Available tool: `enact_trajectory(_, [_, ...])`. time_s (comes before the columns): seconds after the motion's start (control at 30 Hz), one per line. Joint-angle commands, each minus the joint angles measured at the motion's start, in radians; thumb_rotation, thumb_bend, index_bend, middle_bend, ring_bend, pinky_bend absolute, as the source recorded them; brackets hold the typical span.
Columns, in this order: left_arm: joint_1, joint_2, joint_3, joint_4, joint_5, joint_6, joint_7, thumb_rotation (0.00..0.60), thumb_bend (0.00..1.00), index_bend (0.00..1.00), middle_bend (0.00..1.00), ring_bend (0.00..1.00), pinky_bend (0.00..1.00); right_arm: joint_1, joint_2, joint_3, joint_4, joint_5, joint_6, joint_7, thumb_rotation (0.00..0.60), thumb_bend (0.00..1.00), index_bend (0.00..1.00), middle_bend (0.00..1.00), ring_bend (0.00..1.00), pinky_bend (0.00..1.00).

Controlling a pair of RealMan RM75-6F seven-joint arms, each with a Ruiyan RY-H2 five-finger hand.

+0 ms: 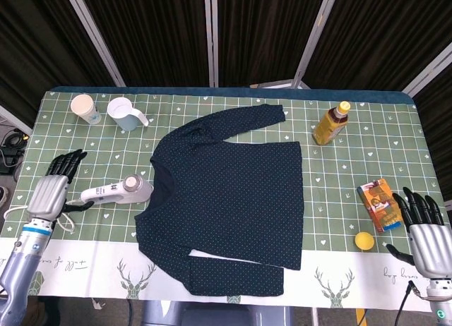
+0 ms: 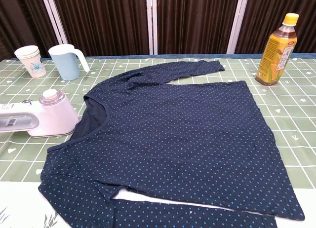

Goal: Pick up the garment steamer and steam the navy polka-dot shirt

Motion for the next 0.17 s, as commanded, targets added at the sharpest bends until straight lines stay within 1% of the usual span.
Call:
enact_trajectory(0.03, [0.092, 0.062, 0.011, -0.154, -0.019, 0.121, 0.165, 0.600, 0.00, 0.00, 0.00, 0.00, 0.00, 0.000, -0.001, 0.000, 0.003, -0.001, 0.001, 0.000, 0.600, 0.00, 0.00, 0.00, 0.00, 0.00])
enact_trajectory(0.17, [0.144, 0.083, 0.032, -0.233, 0.006, 0.195, 0.198, 0.600, 0.00, 0.00, 0.00, 0.00, 0.00, -0.002, -0.001, 0.000, 0.007, -0.006, 0.008, 0.006, 0.600, 0.00, 0.00, 0.00, 0.00, 0.00])
